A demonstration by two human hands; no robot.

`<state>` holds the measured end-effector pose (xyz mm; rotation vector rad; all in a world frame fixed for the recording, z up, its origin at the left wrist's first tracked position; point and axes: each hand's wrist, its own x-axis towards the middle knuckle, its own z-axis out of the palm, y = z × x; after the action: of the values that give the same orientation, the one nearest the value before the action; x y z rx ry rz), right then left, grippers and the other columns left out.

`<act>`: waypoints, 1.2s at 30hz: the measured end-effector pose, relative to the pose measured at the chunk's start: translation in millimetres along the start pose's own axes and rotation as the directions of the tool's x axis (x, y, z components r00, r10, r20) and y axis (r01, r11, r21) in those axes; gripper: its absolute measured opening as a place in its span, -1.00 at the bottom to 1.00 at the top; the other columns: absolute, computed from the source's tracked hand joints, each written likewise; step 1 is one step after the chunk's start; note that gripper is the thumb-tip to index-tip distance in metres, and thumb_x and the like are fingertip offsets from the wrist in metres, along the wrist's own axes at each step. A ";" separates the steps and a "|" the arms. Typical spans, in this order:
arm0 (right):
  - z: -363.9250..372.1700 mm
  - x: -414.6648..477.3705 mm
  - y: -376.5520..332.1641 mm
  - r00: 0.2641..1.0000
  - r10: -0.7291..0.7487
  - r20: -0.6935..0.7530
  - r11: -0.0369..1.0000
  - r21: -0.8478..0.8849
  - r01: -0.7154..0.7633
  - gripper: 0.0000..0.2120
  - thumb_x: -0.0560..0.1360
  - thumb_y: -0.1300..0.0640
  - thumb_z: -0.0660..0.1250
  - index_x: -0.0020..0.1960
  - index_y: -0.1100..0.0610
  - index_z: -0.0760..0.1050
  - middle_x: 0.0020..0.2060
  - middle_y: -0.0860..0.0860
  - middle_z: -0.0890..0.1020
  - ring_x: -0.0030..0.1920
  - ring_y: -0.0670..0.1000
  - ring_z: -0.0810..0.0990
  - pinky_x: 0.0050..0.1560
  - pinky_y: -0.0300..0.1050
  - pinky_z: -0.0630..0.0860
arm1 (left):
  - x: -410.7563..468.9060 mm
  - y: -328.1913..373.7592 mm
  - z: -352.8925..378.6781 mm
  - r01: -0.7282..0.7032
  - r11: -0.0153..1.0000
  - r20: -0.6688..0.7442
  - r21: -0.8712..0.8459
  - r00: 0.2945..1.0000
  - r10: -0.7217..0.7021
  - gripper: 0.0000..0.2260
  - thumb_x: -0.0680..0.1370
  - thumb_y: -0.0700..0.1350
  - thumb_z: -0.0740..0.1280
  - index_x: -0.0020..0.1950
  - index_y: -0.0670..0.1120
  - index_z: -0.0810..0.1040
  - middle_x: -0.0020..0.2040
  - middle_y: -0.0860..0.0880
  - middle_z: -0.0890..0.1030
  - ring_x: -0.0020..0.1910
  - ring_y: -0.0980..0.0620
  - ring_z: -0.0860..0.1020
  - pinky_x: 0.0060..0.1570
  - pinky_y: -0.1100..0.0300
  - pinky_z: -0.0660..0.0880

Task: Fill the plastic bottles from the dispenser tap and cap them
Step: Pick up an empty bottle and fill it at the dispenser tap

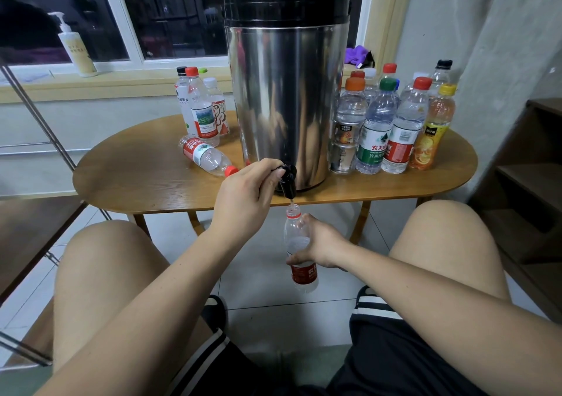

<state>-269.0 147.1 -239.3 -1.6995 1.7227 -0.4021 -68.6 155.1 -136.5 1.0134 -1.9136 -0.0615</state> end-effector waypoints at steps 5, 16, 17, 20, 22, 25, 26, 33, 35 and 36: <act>0.8 0.3 0.4 1.000 -0.007 -0.006 1.000 -0.007 0.007 -0.12 0.27 -0.13 0.77 0.41 -0.08 0.35 0.36 -0.03 0.55 0.23 0.07 0.56 0.07 -0.05 0.54 | 0.1 0.2 -0.4 -0.002 1.000 -0.002 -0.003 1.000 0.002 -0.87 0.77 -0.05 0.33 0.19 -0.03 0.65 -0.10 0.08 0.66 -0.13 0.09 0.58 -0.17 0.10 0.52; 1.7 1.4 0.7 1.000 -0.013 -0.020 1.000 -0.019 0.013 -0.11 0.22 -0.17 0.78 0.37 -0.07 0.36 0.31 -0.03 0.57 0.20 0.08 0.59 0.07 -0.02 0.58 | 1.0 0.0 0.9 -0.006 1.000 -0.014 -0.004 1.000 0.006 -0.88 0.76 -0.08 0.34 0.17 -0.07 0.66 -0.10 0.06 0.66 -0.14 0.09 0.57 -0.14 0.16 0.49; 1.5 1.3 0.7 1.000 -0.013 -0.020 1.000 -0.016 0.013 -0.12 0.22 -0.17 0.78 0.36 -0.07 0.36 0.31 -0.03 0.57 0.20 0.08 0.59 0.06 -0.03 0.57 | 1.2 0.0 1.1 -0.008 1.000 -0.016 -0.003 1.000 0.008 -0.88 0.75 -0.08 0.34 0.17 -0.07 0.66 -0.11 0.06 0.66 -0.14 0.09 0.57 -0.14 0.16 0.48; 1.4 0.8 1.0 1.000 -0.011 -0.016 1.000 -0.011 0.011 -0.13 0.23 -0.16 0.78 0.36 -0.07 0.36 0.30 -0.02 0.57 0.21 0.09 0.59 0.07 -0.02 0.57 | 1.3 0.0 0.9 -0.011 1.000 -0.018 0.003 1.000 0.011 -0.87 0.75 -0.08 0.34 0.17 -0.07 0.66 -0.11 0.06 0.66 -0.14 0.09 0.57 -0.15 0.19 0.47; 1.3 0.6 1.0 1.000 -0.011 -0.014 1.000 -0.015 0.011 -0.13 0.24 -0.15 0.78 0.36 -0.07 0.36 0.30 -0.01 0.57 0.21 0.09 0.59 0.07 -0.02 0.58 | 1.3 0.0 0.5 -0.011 1.000 -0.015 0.001 1.000 0.011 -0.87 0.76 -0.07 0.34 0.17 -0.07 0.66 -0.10 0.07 0.66 -0.14 0.10 0.57 -0.14 0.20 0.48; 1.1 1.1 1.0 1.000 -0.016 -0.017 1.000 -0.020 0.015 -0.14 0.24 -0.15 0.78 0.36 -0.07 0.37 0.30 -0.01 0.57 0.21 0.09 0.59 0.09 -0.01 0.60 | 1.0 0.0 0.6 -0.009 1.000 -0.007 -0.001 1.000 0.009 -0.87 0.76 -0.07 0.34 0.17 -0.06 0.66 -0.10 0.07 0.66 -0.13 0.09 0.58 -0.15 0.14 0.49; 1.0 1.0 0.9 1.000 -0.015 -0.018 1.000 -0.022 0.015 -0.14 0.24 -0.15 0.78 0.36 -0.07 0.37 0.30 -0.01 0.57 0.20 0.09 0.59 0.09 0.00 0.60 | 1.0 -0.1 0.6 -0.009 1.000 -0.006 0.000 1.000 0.009 -0.87 0.76 -0.07 0.33 0.17 -0.06 0.66 -0.10 0.07 0.66 -0.14 0.08 0.58 -0.15 0.12 0.50; 0.6 1.7 1.5 1.000 -0.020 -0.018 1.000 -0.020 0.020 -0.13 0.24 -0.15 0.78 0.37 -0.07 0.37 0.29 -0.02 0.57 0.19 0.08 0.59 0.05 -0.03 0.57 | 0.6 1.0 -0.1 -0.008 1.000 -0.009 0.004 1.000 0.008 -0.87 0.76 -0.06 0.33 0.17 -0.05 0.66 -0.10 0.08 0.66 -0.14 0.10 0.56 -0.17 0.22 0.47; 0.8 2.3 2.0 1.000 -0.018 -0.020 1.000 -0.018 0.018 -0.14 0.23 -0.15 0.78 0.36 -0.08 0.37 0.28 -0.02 0.57 0.18 0.08 0.60 0.06 -0.03 0.59 | 0.3 0.7 0.4 -0.005 1.000 -0.009 -0.001 1.000 0.005 -0.87 0.76 -0.06 0.33 0.17 -0.05 0.65 -0.11 0.08 0.65 -0.15 0.10 0.56 -0.17 0.24 0.45; 1.1 2.4 1.8 1.000 -0.017 -0.021 1.000 -0.019 0.017 -0.14 0.23 -0.15 0.78 0.35 -0.09 0.36 0.28 -0.02 0.57 0.18 0.08 0.60 0.07 -0.01 0.61 | 0.2 0.4 0.8 -0.001 1.000 -0.009 0.001 1.000 0.001 -0.87 0.76 -0.05 0.33 0.17 -0.05 0.65 -0.11 0.08 0.65 -0.15 0.10 0.55 -0.17 0.25 0.45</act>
<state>-269.4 145.2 -241.8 -1.7306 1.7337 -0.4142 -69.5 155.0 -136.5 1.0111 -1.9059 -0.0554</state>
